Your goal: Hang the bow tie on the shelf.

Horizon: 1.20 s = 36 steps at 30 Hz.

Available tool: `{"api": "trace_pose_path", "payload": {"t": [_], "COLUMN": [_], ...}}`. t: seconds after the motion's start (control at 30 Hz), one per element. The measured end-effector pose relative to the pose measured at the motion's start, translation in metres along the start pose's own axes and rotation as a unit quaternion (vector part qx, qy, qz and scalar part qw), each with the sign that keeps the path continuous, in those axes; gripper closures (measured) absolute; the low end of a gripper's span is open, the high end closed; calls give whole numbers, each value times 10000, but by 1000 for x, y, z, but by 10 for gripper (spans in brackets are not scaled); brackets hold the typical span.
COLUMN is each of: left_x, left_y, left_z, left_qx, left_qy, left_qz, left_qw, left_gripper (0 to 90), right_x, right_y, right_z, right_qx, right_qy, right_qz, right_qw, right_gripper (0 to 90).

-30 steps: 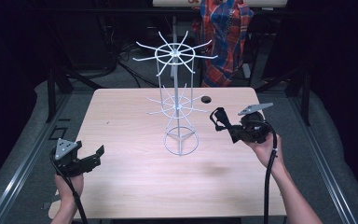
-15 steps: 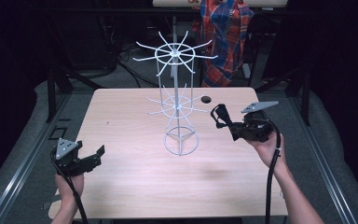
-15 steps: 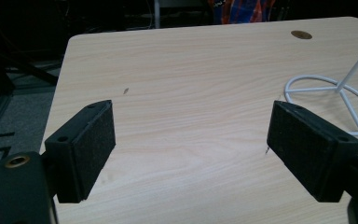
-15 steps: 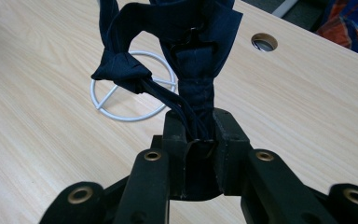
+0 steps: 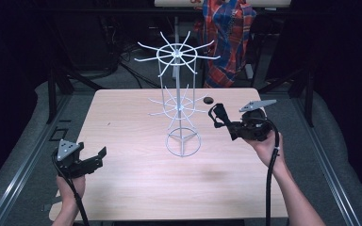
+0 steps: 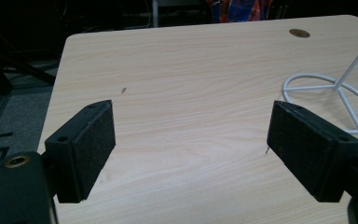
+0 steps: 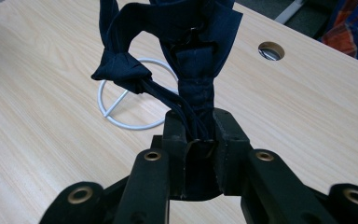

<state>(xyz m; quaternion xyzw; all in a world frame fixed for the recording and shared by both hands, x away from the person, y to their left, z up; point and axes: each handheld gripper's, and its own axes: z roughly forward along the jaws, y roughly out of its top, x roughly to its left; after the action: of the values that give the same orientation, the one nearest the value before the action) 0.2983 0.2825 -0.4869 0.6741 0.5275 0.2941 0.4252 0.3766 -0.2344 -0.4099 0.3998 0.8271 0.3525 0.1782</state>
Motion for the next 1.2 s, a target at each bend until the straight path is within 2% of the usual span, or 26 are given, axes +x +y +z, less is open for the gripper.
{"api": "trace_pose_path", "payload": {"t": [0.53, 1.2], "left_x": [1, 1], "left_y": [0, 0], "left_z": [1, 0], "left_qx": [-2, -16], "left_qy": [-7, 1], "left_qz": [-25, -23], "left_qw": [10000, 10000], "left_gripper": [155, 155], "right_x": [2, 15], "right_y": [3, 16], "right_z": [15, 33], "right_qx": [149, 242], "right_qy": [3, 61], "right_qz": [52, -52], "right_qw": [9999, 9997], "right_gripper": [769, 769]}}
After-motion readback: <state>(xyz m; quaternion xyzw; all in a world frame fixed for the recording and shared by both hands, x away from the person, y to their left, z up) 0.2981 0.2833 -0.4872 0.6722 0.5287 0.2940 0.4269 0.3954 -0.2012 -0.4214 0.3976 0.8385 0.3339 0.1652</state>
